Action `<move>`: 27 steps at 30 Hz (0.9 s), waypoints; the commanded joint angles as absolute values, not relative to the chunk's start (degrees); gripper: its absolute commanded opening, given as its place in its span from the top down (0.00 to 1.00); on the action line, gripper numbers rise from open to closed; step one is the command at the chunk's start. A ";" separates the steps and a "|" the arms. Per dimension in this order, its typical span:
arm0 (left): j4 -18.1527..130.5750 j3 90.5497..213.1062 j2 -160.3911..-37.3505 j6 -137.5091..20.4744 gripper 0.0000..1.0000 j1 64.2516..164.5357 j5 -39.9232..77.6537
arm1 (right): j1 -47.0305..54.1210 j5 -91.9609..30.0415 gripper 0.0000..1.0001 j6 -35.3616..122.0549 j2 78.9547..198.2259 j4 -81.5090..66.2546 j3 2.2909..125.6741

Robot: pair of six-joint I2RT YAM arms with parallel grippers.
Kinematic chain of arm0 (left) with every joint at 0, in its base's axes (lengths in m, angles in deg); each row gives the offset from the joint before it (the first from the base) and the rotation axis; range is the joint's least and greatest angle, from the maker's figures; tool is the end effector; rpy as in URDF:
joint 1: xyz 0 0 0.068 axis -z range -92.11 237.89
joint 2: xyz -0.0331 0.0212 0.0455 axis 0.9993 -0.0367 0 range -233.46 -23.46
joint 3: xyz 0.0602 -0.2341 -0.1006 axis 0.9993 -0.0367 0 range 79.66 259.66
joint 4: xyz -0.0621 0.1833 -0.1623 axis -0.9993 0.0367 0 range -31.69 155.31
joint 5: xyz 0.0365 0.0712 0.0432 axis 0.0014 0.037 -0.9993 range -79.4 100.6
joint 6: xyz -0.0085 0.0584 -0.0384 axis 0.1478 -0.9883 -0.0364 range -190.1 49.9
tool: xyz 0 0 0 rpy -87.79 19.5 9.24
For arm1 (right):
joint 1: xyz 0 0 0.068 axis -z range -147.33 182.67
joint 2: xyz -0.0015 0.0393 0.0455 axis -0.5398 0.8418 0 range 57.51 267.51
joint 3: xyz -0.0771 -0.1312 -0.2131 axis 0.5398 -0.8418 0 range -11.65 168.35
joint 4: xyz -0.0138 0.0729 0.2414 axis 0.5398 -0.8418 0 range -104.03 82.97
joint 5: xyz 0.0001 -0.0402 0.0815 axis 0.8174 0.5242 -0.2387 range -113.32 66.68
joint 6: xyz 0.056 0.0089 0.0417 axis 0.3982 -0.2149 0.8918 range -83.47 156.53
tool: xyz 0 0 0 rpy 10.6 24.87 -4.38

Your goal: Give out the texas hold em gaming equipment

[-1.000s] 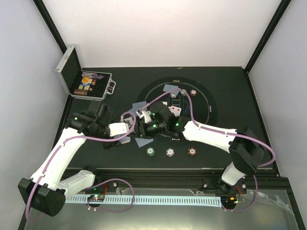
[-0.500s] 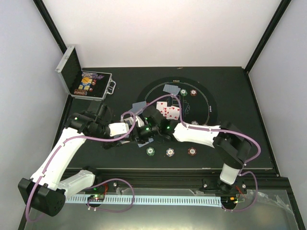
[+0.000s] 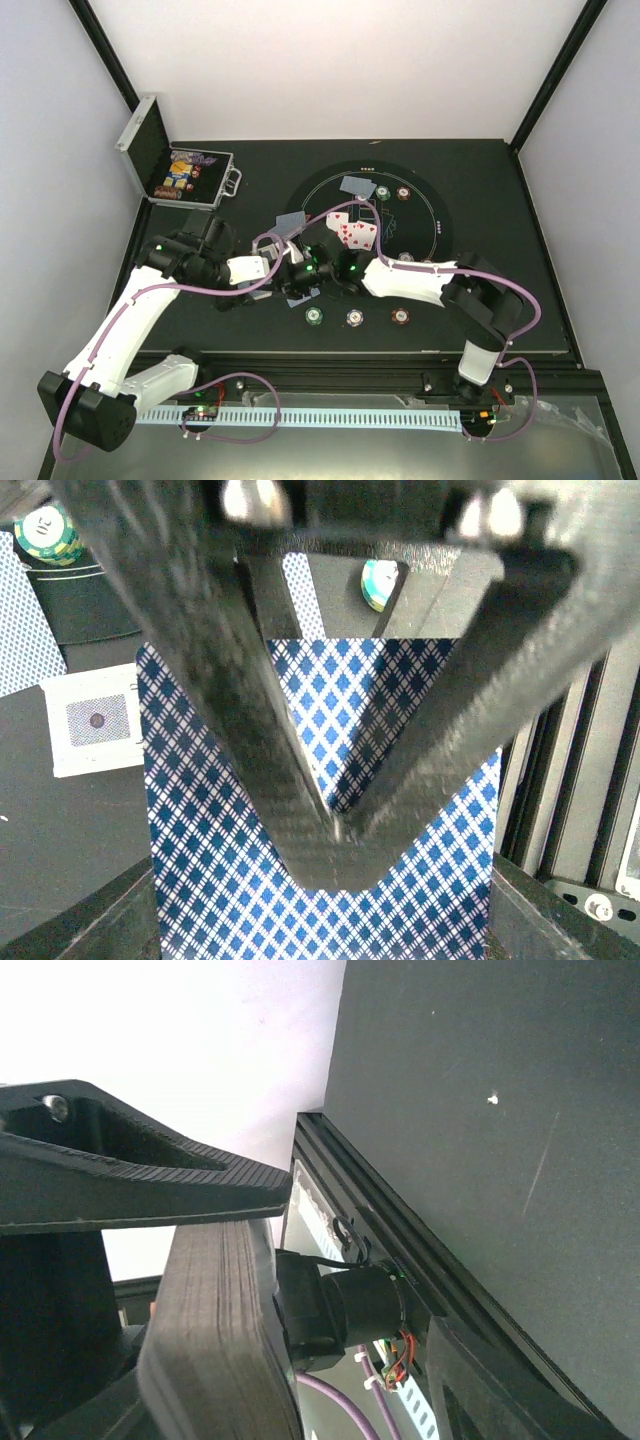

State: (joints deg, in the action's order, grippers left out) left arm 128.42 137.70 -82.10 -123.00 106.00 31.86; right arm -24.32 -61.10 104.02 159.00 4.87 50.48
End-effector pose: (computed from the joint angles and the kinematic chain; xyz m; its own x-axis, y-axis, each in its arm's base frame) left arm 0.1521 -0.0716 0.2662 -0.2192 0.8538 -0.4723 0.9589 0.2779 0.0573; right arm 0.1863 0.3516 0.2030 -0.9821 -0.1713 -0.0787 -0.1350 0.3476 0.9279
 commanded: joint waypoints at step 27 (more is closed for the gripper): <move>128.30 139.61 -81.98 -123.10 0.98 105.91 32.34 | -21.62 -53.57 0.98 99.54 148.13 -7.70 47.01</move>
